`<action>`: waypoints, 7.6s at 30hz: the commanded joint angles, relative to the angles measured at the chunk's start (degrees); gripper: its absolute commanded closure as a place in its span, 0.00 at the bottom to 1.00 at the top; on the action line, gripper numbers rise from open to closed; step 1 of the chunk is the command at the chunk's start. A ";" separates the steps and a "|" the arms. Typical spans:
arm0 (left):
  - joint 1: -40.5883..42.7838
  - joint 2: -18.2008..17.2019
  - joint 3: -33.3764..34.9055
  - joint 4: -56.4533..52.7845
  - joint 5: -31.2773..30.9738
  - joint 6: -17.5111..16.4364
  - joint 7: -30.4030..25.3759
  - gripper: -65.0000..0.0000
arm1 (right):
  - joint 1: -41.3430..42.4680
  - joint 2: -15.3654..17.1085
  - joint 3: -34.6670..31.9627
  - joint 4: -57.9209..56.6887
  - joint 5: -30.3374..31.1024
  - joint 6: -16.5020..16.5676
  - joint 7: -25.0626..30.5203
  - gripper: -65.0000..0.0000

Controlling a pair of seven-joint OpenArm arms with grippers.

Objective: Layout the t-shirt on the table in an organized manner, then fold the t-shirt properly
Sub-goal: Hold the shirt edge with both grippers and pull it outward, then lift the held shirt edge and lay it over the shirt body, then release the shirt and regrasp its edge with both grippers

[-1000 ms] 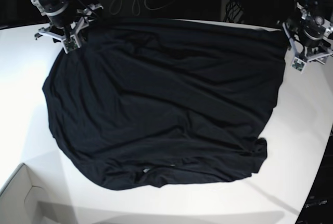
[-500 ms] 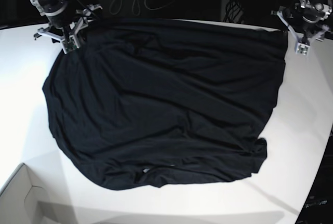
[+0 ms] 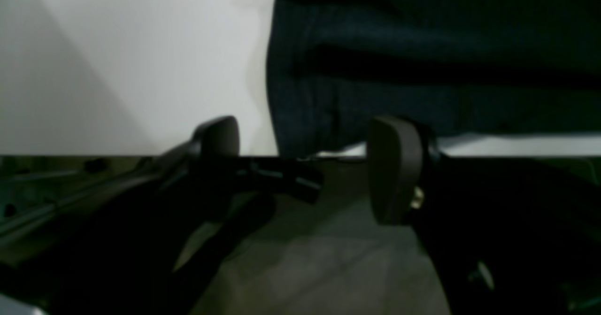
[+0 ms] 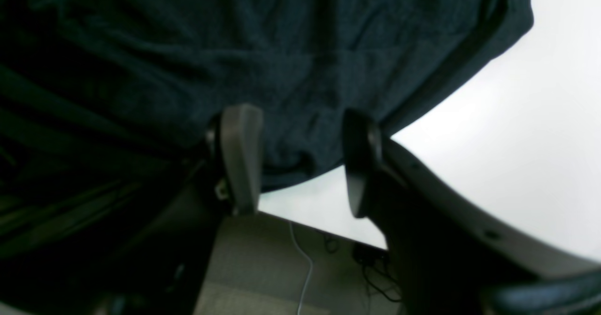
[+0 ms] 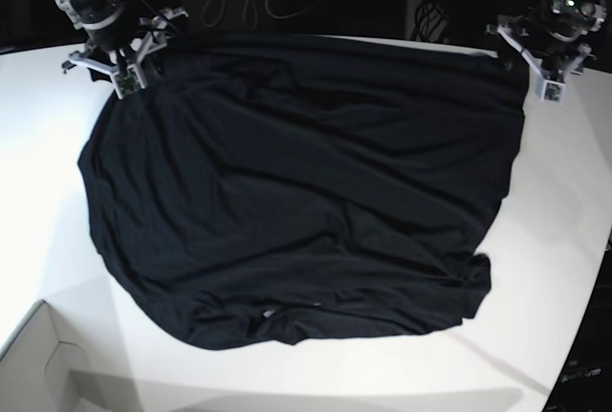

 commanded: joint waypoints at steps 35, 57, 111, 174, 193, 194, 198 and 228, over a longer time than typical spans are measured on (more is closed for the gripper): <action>-3.29 0.94 0.01 -4.05 -0.41 0.27 0.02 1.00 | -7.32 -0.65 -8.37 0.23 0.51 -0.01 7.67 0.56; -2.32 0.94 -0.34 -4.05 -0.68 0.27 -0.50 1.00 | -3.89 -0.39 -8.28 -10.59 0.42 -0.19 8.11 0.57; -6.10 1.55 -0.43 9.31 -0.24 0.27 0.11 1.00 | -0.20 -0.39 1.83 1.99 6.84 0.07 10.84 1.00; -19.20 1.47 0.01 14.50 10.31 0.27 22.79 1.00 | 22.22 0.85 -2.04 -14.72 6.49 0.07 10.66 1.00; -29.92 2.61 0.01 -1.59 10.75 0.27 19.89 1.00 | 21.69 0.85 -2.04 -16.74 6.57 0.07 10.75 1.00; -29.92 2.61 0.10 -1.76 10.75 0.27 19.63 1.00 | 21.61 0.85 -2.04 -16.74 6.57 0.07 10.75 1.00; -30.01 2.08 3.26 -2.99 10.75 0.27 19.36 1.00 | 21.43 0.85 -1.87 -16.65 6.57 0.07 10.75 1.00; -27.81 3.40 -4.65 -0.80 10.31 0.27 16.64 0.29 | 16.51 0.85 -1.87 -16.56 6.57 0.07 10.75 1.00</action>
